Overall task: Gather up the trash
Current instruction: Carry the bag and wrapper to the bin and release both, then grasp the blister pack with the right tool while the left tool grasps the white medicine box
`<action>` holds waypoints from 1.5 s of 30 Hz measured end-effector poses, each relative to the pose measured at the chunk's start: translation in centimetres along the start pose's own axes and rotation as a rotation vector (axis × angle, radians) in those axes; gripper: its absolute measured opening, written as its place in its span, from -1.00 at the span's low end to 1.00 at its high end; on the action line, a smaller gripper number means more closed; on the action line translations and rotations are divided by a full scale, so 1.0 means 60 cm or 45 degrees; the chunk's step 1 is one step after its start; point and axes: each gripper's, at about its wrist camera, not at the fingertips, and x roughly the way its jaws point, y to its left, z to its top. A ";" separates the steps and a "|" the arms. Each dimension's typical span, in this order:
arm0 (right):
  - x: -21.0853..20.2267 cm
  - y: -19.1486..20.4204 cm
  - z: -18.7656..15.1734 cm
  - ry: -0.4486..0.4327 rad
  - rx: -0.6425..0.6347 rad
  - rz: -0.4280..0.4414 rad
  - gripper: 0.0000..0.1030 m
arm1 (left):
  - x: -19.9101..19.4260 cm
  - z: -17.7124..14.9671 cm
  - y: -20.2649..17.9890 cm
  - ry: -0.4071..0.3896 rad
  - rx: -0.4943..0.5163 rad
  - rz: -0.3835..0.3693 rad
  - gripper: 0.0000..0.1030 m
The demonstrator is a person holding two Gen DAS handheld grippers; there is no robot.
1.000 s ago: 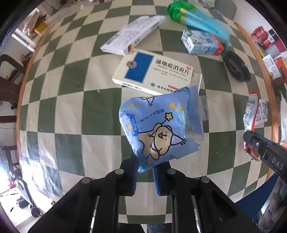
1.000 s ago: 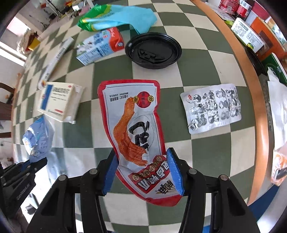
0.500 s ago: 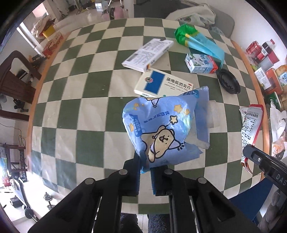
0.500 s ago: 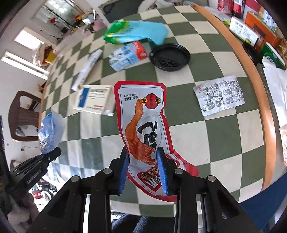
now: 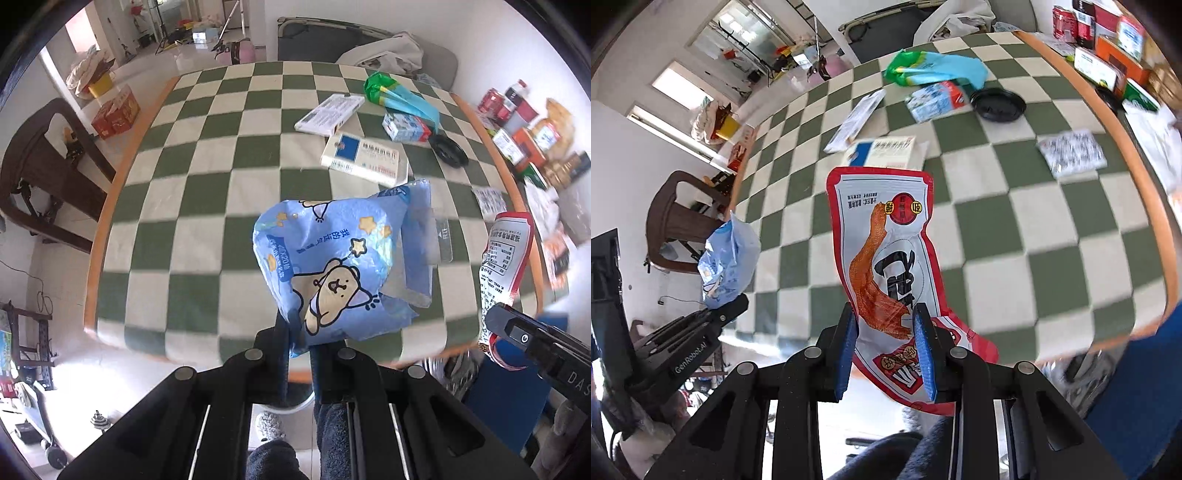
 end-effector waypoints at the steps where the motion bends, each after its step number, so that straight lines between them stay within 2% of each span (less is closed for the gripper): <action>1: -0.005 0.012 -0.026 -0.010 0.007 -0.003 -0.38 | -0.003 -0.021 0.011 0.006 0.001 -0.011 -0.87; 3: -0.009 0.032 -0.074 -0.019 0.029 -0.008 -0.39 | -0.006 -0.066 0.034 0.028 -0.001 -0.037 -0.87; 4: -0.010 0.039 -0.100 -0.017 0.046 -0.004 -0.83 | -0.005 -0.089 0.044 0.044 0.001 -0.048 -0.87; 5: -0.009 0.049 -0.131 -0.009 0.064 0.007 -0.96 | -0.002 -0.107 0.052 0.064 0.001 -0.059 -0.87; 9: 0.015 0.062 -0.227 0.041 0.117 0.000 -0.97 | 0.038 -0.185 0.083 0.159 -0.010 -0.087 -0.87; 12: 0.071 0.064 -0.288 0.100 0.170 0.046 -0.98 | 0.105 -0.239 0.106 0.259 -0.053 -0.118 -0.87; 15: 0.148 0.056 -0.342 0.156 0.185 0.016 -0.98 | 0.218 -0.290 0.124 0.378 -0.115 -0.128 -0.87; 18: 0.242 0.021 -0.392 0.207 0.220 -0.025 -0.98 | 0.342 -0.330 0.135 0.491 -0.166 -0.138 -0.86; 21: 0.365 -0.045 -0.435 0.287 0.302 -0.068 -0.98 | 0.466 -0.366 0.141 0.568 -0.181 -0.143 -0.85; 26: 0.560 -0.143 -0.486 0.389 0.374 -0.120 -0.96 | 0.634 -0.405 0.139 0.654 -0.149 -0.133 -0.69; 27: 0.593 -0.157 -0.494 0.402 0.373 -0.136 -0.86 | 0.668 -0.413 0.139 0.673 -0.138 -0.117 -0.55; 28: 0.630 -0.170 -0.501 0.427 0.366 -0.149 -0.61 | 0.693 -0.419 0.140 0.683 -0.134 -0.104 -0.23; 29: 0.657 -0.180 -0.509 0.439 0.365 -0.158 -0.42 | 0.714 -0.424 0.142 0.694 -0.132 -0.094 0.00; 30: 0.684 -0.191 -0.515 0.447 0.357 -0.179 -0.09 | 0.734 -0.429 0.145 0.693 -0.128 -0.077 0.37; 31: 0.710 -0.200 -0.520 0.454 0.334 -0.212 0.17 | 0.747 -0.433 0.148 0.680 -0.123 -0.050 0.50; 32: 0.734 -0.207 -0.524 0.462 0.316 -0.235 0.26 | 0.758 -0.436 0.151 0.672 -0.119 -0.032 0.56; 33: 0.751 -0.213 -0.528 0.467 0.303 -0.252 0.38 | 0.761 -0.440 0.150 0.680 -0.100 -0.070 0.72; 34: 0.769 -0.218 -0.534 0.474 0.282 -0.285 0.55 | 0.767 -0.445 0.155 0.677 -0.100 -0.049 0.94; 37: 0.806 -0.227 -0.548 0.493 0.251 -0.339 0.97 | 0.770 -0.456 0.178 0.652 -0.082 0.022 1.00; 45: 0.814 -0.202 -0.555 0.471 0.128 -0.448 1.00 | 0.720 -0.459 0.203 0.568 -0.019 0.160 1.00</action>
